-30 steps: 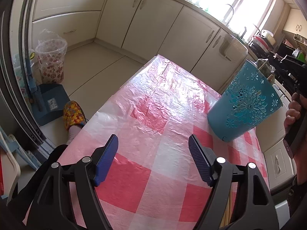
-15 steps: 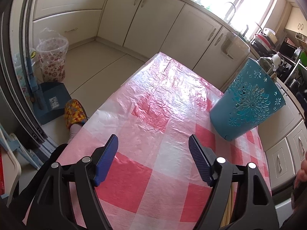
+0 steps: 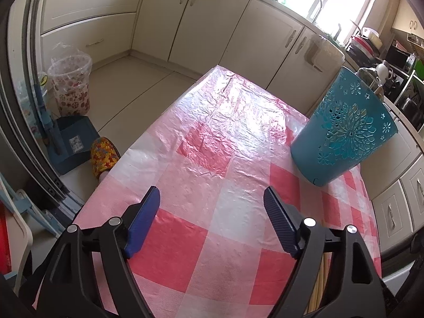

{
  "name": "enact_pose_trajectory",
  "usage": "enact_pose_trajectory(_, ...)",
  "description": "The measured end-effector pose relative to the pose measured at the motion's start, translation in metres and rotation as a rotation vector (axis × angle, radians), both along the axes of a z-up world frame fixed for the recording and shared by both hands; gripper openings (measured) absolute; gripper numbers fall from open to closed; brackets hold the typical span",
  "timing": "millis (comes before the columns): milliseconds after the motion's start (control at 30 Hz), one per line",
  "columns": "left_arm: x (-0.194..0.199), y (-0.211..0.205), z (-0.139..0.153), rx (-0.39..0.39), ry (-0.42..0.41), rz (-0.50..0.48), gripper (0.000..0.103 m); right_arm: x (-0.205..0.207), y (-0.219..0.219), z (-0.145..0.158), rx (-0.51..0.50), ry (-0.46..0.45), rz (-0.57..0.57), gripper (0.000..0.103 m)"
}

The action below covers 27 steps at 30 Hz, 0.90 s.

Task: Organize utensils
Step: 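Move the open right tool back to the chopsticks and grasp one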

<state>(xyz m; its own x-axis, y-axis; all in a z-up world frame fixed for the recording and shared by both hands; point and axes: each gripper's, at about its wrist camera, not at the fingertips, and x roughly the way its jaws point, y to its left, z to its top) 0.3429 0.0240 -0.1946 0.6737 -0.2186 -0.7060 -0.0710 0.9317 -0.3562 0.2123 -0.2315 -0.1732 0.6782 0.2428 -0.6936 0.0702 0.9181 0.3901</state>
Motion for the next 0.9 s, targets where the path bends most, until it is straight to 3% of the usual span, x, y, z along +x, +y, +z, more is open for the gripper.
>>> enact_pose_trajectory(467, 0.0, -0.001, 0.0, 0.003, 0.0, -0.001, 0.078, -0.01, 0.012, -0.016, -0.022, 0.038, 0.031, 0.027)
enact_pose_trajectory(900, 0.0, -0.003, 0.0, 0.002, -0.004, -0.017, 0.078, -0.009, 0.028, -0.008, -0.056, 0.019, 0.088, 0.027)
